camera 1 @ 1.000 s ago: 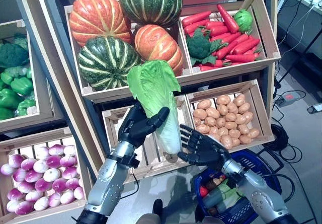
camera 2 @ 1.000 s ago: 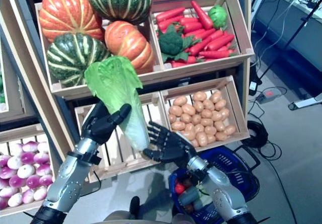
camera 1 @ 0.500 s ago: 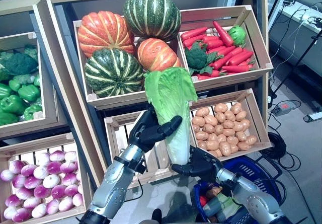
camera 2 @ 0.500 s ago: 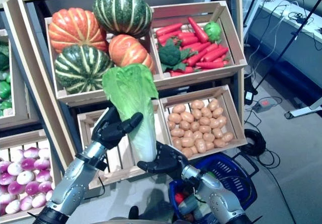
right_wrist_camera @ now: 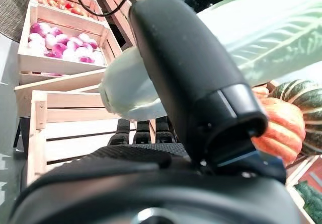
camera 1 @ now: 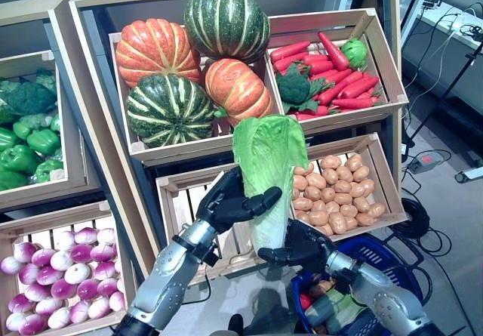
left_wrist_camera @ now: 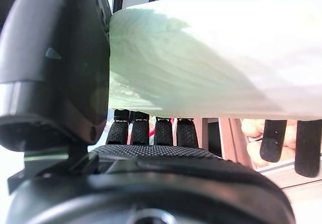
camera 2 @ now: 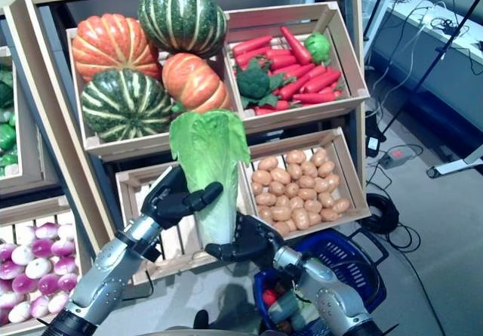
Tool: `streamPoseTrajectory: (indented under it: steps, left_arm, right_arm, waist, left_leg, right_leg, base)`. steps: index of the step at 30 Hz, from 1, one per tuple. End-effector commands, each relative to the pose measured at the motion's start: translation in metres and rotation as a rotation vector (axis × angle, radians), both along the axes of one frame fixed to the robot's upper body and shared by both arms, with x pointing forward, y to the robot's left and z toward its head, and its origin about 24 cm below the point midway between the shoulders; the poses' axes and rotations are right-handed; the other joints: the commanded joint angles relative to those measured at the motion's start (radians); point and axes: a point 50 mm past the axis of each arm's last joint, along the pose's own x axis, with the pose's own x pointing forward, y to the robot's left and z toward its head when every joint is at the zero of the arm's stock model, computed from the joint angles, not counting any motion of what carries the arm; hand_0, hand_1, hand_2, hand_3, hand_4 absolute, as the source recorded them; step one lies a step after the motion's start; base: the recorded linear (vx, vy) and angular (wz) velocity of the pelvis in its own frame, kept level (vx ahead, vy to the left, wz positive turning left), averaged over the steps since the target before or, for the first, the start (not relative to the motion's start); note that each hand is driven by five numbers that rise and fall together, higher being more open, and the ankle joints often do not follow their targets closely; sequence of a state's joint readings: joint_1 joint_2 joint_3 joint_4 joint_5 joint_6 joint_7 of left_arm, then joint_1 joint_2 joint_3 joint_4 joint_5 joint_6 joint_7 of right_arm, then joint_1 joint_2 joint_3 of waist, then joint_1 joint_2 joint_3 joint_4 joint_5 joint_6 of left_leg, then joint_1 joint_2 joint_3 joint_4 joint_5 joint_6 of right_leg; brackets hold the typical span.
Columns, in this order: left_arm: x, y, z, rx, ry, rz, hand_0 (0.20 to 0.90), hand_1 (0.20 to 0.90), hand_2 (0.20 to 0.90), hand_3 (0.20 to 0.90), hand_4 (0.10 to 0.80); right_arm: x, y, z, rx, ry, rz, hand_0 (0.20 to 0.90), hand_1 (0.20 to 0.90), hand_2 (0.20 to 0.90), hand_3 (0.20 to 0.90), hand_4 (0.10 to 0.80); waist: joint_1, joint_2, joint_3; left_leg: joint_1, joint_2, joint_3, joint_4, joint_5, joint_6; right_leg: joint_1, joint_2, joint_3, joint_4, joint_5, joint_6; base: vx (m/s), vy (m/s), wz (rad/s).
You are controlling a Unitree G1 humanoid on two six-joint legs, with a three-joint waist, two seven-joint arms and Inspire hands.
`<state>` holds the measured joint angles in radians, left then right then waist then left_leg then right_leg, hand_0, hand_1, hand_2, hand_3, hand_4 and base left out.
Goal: Put vegetables into the basket
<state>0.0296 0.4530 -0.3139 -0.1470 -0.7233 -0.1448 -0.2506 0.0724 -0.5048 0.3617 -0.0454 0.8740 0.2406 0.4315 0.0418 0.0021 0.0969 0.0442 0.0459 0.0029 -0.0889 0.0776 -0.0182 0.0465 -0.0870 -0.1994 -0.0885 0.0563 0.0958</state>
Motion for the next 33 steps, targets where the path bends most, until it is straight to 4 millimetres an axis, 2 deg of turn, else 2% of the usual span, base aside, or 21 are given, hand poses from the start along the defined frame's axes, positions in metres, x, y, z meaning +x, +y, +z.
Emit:
streamPoseTrajectory:
  steps: [1,7,9,26,27,28,29,30,33]
  left_arm:
    - [0.012,-0.002,0.053,-0.029,-0.269,-0.053,0.3,0.3,0.3,0.3,0.4]
    - [0.013,-0.005,0.05,-0.007,-0.258,-0.083,0.3,0.3,0.3,0.3,0.4]
    - [0.013,-0.006,0.05,-0.003,-0.257,-0.089,0.3,0.3,0.3,0.3,0.4]
    - [0.009,-0.011,0.045,0.021,-0.248,-0.134,0.3,0.3,0.3,0.3,0.4]
    - [0.009,-0.011,0.045,0.025,-0.246,-0.129,0.396,0.396,0.396,0.396,0.464]
    - [0.009,-0.01,0.045,0.039,-0.247,-0.123,0.632,0.632,0.632,0.632,0.621]
    - [0.009,-0.008,0.045,0.06,-0.252,-0.108,0.804,0.804,0.804,0.804,0.736]
    - [0.009,-0.004,0.045,0.069,-0.246,-0.09,0.9,0.9,0.9,0.9,0.8]
    - [0.008,0.01,0.041,0.102,-0.216,-0.025,0.9,0.9,0.9,0.9,0.8]
  right_arm:
    - [0.024,0.002,0.057,0.199,-0.24,-0.036,0.9,0.9,0.9,0.9,0.8]
    - [0.026,0.002,0.06,0.204,-0.25,-0.046,0.9,0.9,0.9,0.9,0.8]
    - [0.026,0.003,0.059,0.209,-0.239,-0.054,0.3,0.3,0.3,0.3,0.4]
    - [0.027,0.002,0.053,0.208,-0.211,-0.127,0.3,0.3,0.3,0.3,0.4]
    - [0.027,0.0,0.053,0.205,-0.209,-0.135,0.3,0.3,0.3,0.3,0.4]
    - [0.027,-0.002,0.052,0.193,-0.211,-0.153,0.3,0.3,0.3,0.3,0.4]
    - [0.027,-0.005,0.052,0.176,-0.216,-0.174,0.3,0.3,0.3,0.3,0.4]
    - [0.027,-0.008,0.052,0.172,-0.218,-0.192,0.3,0.3,0.3,0.3,0.4]
    - [0.025,-0.024,0.051,0.145,-0.215,-0.291,0.3,0.3,0.3,0.3,0.4]
  waist:
    - [0.004,-0.035,-0.085]
    - [-0.001,-0.035,-0.091]
    - [-0.003,-0.034,-0.092]
    - [-0.009,-0.031,-0.091]
    - [-0.01,-0.031,-0.09]
    - [-0.011,-0.031,-0.09]
    - [-0.012,-0.032,-0.089]
    - [-0.013,-0.032,-0.089]
    - [-0.016,-0.031,-0.086]
  left_leg:
    - [0.013,-0.019,0.006,0.002,-0.068,-0.014]
    - [0.011,-0.018,0.008,0.002,-0.068,-0.013]
    - [0.01,-0.017,0.01,0.002,-0.068,-0.013]
    - [0.004,-0.013,0.016,0.002,-0.069,-0.013]
    - [0.004,-0.013,0.017,0.002,-0.069,-0.013]
    - [0.004,-0.012,0.018,0.002,-0.069,-0.013]
    - [0.003,-0.012,0.019,0.002,-0.069,-0.012]
    - [0.003,-0.011,0.02,0.002,-0.068,-0.013]
    - [0.003,-0.009,0.024,0.002,-0.067,-0.013]
  right_leg:
    - [0.042,-0.034,0.001,0.007,0.001,0.018]
    - [0.038,-0.033,0.008,0.004,0.003,0.019]
    - [0.036,-0.033,0.01,0.004,0.003,0.019]
    - [0.029,-0.031,0.019,0.004,0.001,0.02]
    - [0.029,-0.031,0.019,0.004,0.001,0.02]
    - [0.028,-0.032,0.019,0.004,0.001,0.02]
    - [0.027,-0.032,0.021,0.004,0.001,0.02]
    - [0.026,-0.032,0.022,0.004,0.002,0.02]
    - [0.025,-0.031,0.022,0.005,0.003,0.021]
  base:
    - [0.0,0.0,0.0]
    - [0.0,0.0,0.0]
    - [0.0,0.0,0.0]
    - [0.0,0.0,0.0]
    - [0.0,0.0,0.0]
    - [-0.008,-0.004,-0.03]
    - [-0.007,-0.007,-0.04]
    - [-0.004,-0.008,-0.07]
    - [0.003,-0.009,-0.07]
